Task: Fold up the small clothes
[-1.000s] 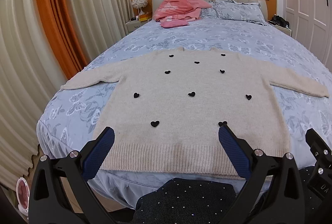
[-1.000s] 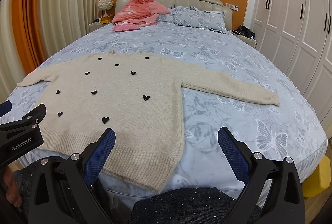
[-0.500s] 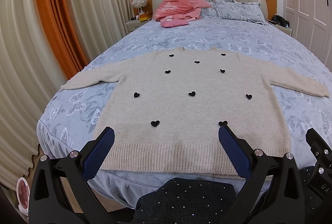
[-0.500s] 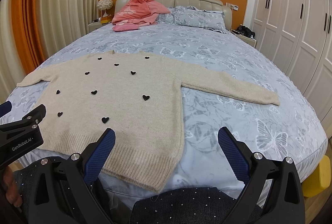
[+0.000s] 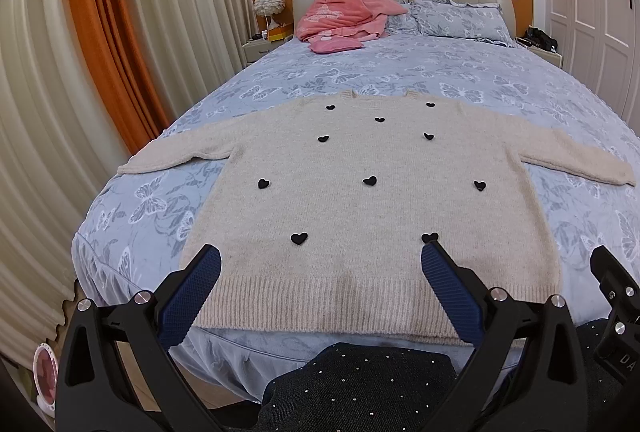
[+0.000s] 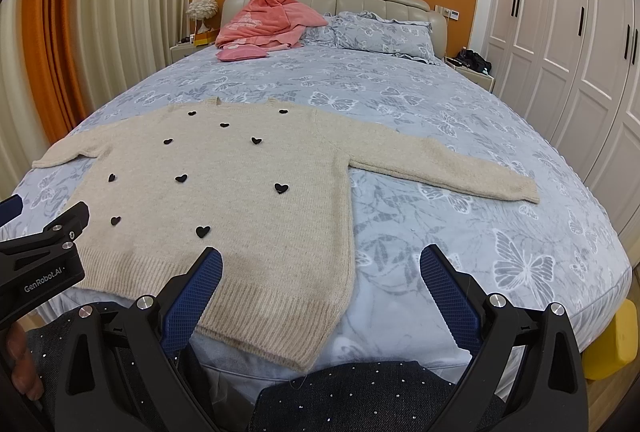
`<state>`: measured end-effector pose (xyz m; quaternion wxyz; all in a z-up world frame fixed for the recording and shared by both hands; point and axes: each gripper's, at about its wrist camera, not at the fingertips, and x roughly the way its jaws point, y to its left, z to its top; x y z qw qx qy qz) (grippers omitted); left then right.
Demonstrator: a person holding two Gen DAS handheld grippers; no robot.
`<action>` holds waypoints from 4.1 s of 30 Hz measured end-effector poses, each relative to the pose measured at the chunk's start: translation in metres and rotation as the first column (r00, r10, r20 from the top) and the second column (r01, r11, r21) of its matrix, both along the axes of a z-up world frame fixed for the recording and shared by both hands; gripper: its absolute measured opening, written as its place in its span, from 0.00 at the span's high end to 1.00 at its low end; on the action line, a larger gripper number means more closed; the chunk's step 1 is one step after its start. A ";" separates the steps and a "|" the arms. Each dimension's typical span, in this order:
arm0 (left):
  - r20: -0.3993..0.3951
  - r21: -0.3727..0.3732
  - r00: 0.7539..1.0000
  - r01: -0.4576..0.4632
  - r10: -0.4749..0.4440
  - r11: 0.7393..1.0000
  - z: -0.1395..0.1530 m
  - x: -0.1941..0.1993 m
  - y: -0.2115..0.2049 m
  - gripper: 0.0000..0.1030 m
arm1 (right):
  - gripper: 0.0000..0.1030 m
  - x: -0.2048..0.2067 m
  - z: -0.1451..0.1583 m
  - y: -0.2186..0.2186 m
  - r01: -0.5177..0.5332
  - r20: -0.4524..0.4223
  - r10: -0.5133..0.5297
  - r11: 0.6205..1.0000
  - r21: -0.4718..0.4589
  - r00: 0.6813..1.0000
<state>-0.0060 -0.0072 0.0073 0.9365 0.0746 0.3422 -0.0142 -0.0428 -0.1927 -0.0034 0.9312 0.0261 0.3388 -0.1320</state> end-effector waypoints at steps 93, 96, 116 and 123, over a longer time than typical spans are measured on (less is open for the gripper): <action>-0.378 -0.441 0.914 -0.315 0.145 0.840 -0.105 0.350 0.048 0.56 | 0.68 0.293 -0.121 -0.135 0.041 -0.219 0.036 0.941 0.335 0.975; -0.332 -0.463 0.938 -0.256 0.102 0.849 -0.096 0.358 0.049 0.86 | 0.90 0.300 -0.107 -0.148 0.011 -0.136 0.053 0.902 0.432 0.989; -0.213 -0.558 0.933 -0.359 0.289 0.748 -0.075 0.318 0.171 0.22 | 0.52 0.237 -0.087 -0.152 0.046 -0.173 0.003 0.960 0.277 0.985; -0.316 -0.525 0.673 -0.711 0.668 0.468 -0.086 0.320 0.370 0.12 | 0.45 0.160 -0.092 -0.101 -0.003 -0.257 0.098 0.938 0.346 0.961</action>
